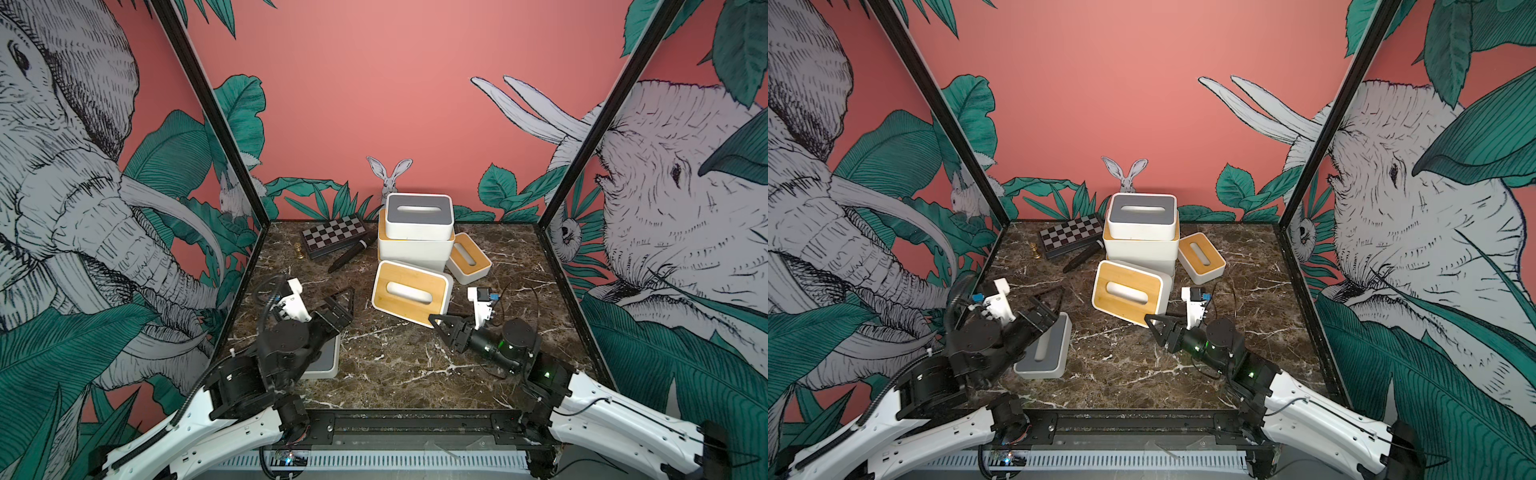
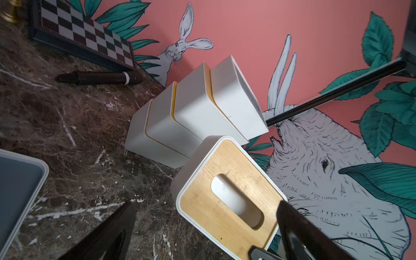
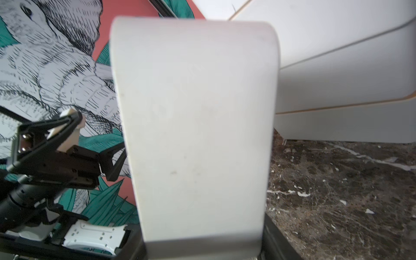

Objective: Stack the tissue boxes
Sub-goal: Place the tissue box at the tissue box.

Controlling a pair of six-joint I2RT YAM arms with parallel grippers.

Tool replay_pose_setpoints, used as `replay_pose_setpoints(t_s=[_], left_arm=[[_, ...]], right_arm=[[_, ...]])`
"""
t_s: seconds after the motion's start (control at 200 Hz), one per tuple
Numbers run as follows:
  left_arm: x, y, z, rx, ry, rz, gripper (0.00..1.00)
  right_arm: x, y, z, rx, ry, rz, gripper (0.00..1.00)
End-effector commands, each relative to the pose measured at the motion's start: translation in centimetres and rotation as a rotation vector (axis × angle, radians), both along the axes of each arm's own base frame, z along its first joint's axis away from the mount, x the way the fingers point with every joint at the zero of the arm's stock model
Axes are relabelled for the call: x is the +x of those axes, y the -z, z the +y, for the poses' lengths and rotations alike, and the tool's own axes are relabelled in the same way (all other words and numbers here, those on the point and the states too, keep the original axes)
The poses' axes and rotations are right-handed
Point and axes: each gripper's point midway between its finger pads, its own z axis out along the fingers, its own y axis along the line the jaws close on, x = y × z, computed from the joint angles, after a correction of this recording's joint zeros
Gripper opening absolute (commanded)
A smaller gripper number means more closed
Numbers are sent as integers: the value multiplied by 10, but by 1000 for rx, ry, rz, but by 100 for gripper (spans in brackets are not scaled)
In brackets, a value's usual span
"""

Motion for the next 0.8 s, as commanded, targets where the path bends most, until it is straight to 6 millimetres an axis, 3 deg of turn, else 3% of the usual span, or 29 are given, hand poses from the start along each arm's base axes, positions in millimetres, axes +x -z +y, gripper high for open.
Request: replay_pose_setpoints(t_s=[0.0, 0.13, 0.215, 0.425, 0.52, 0.63, 0.65, 0.795], left_arm=[[-8, -31, 12, 171, 41, -166, 99], [-16, -51, -11, 361, 198, -251, 99], [-15, -53, -31, 503, 279, -311, 100], [-12, -64, -56, 726, 363, -542, 100], [-10, -57, -56, 830, 350, -626, 100], [-3, -32, -48, 950, 319, -631, 100], [-3, -26, -49, 967, 330, -633, 100], [-12, 8, -51, 992, 402, -644, 100]], right_arm=[[-4, -60, -5, 122, 3, -42, 31], [-8, -92, -3, 142, -21, -27, 31], [-6, -109, -4, 123, -8, -16, 28], [11, -161, -4, 147, -5, -14, 28], [23, -184, -7, 176, 4, -5, 28], [42, -202, -11, 203, 23, 24, 28], [43, -215, -13, 226, 21, 15, 28], [64, -232, -8, 280, -5, 77, 28]])
